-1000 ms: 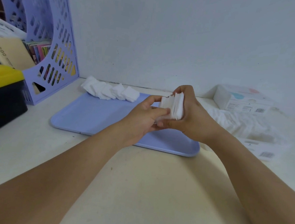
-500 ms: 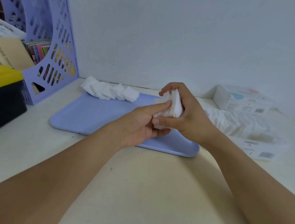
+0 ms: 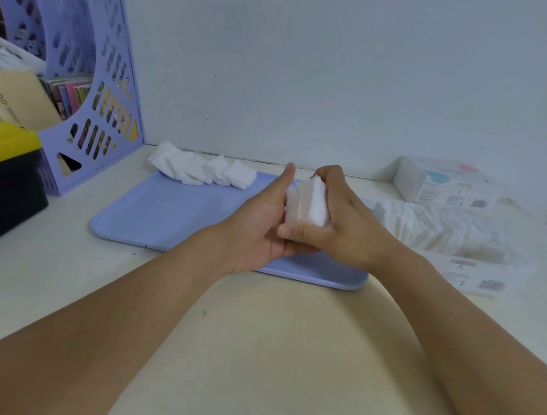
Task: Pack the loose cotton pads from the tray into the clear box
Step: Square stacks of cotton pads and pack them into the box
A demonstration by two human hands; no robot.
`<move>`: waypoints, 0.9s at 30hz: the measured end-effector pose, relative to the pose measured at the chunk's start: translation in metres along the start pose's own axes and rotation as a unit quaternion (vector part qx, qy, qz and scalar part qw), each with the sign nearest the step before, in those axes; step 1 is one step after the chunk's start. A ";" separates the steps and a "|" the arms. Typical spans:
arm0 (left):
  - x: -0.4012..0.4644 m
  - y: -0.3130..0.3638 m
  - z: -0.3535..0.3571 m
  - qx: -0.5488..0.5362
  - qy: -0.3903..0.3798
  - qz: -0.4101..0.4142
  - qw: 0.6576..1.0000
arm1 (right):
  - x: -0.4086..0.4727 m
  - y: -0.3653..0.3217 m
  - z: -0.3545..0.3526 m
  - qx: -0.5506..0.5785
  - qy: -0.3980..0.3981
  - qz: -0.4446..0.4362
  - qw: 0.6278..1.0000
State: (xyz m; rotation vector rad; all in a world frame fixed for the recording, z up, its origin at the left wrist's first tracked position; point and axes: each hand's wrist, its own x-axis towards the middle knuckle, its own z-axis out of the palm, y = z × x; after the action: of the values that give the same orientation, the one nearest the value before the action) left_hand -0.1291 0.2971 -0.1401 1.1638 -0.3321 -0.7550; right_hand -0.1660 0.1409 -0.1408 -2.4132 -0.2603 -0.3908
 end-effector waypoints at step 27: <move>0.013 -0.013 -0.014 0.318 0.135 0.229 0.910 | -0.005 -0.024 -0.003 0.065 0.035 -0.028 0.997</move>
State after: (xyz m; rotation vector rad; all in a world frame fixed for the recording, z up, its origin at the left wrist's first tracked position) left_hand -0.1158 0.2954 -0.1596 1.6986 -0.6193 -0.0498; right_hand -0.1784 0.1570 -0.1262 -2.2643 -0.3127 -0.4686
